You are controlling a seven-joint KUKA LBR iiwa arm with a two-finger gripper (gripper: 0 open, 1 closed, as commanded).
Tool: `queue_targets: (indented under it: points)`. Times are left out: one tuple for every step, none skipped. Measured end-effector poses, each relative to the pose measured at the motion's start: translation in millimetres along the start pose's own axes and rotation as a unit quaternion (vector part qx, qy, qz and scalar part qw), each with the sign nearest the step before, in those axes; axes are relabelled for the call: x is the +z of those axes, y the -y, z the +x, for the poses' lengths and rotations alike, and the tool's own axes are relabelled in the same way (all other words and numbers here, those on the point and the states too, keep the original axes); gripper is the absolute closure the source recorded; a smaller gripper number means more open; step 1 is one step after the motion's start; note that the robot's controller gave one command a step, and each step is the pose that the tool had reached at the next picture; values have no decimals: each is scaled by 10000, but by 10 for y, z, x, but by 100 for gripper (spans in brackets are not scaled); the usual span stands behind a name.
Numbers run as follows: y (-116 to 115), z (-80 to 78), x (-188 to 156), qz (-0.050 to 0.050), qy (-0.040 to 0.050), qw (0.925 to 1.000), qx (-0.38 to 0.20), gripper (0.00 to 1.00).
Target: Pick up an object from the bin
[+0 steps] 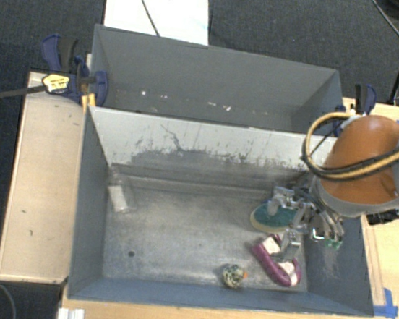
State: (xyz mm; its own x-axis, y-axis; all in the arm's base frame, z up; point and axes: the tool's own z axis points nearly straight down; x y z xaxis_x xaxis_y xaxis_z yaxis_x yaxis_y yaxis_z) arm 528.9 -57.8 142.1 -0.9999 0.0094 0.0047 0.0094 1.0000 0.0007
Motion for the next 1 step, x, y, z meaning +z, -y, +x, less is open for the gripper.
queue_targets:
  points:
    - [494,-610,720,16,71,9993,-367,0]
